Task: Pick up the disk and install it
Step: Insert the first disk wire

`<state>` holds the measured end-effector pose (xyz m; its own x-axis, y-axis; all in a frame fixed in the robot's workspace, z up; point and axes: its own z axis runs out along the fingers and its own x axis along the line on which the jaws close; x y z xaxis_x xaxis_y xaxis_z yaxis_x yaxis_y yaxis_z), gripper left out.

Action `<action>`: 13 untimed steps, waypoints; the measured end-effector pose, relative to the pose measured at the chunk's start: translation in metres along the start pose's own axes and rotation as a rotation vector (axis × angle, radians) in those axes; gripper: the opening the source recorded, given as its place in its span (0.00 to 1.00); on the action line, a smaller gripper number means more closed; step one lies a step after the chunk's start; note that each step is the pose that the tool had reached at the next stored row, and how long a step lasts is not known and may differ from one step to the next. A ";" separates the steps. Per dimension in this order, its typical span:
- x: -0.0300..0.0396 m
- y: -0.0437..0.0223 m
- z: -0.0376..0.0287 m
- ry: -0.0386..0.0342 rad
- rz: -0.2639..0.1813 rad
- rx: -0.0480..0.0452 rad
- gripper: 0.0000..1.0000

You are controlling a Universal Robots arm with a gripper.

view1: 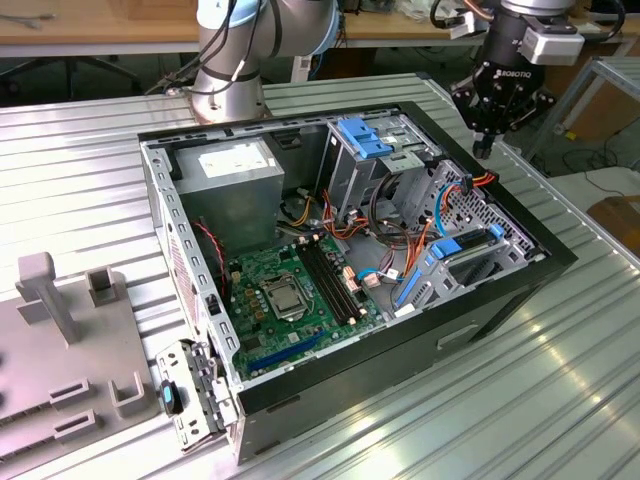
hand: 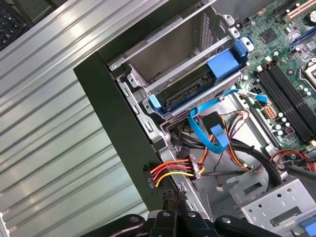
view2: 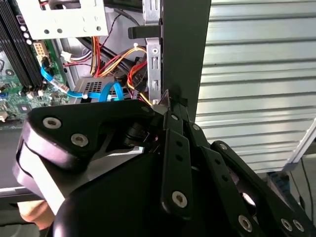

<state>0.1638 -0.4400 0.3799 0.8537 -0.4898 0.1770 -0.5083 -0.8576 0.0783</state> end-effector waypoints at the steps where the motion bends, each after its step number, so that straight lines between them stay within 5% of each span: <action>1: 0.0002 -0.0001 0.0002 0.0030 -0.012 -0.0015 0.11; 8: 0.0001 -0.0005 0.0024 0.0514 -0.101 -0.0582 0.11; 13: -0.0005 -0.0008 0.0061 0.0686 -0.207 -0.0456 0.11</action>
<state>0.1645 -0.4400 0.3737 0.9315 -0.2905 0.2187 -0.3286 -0.9301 0.1640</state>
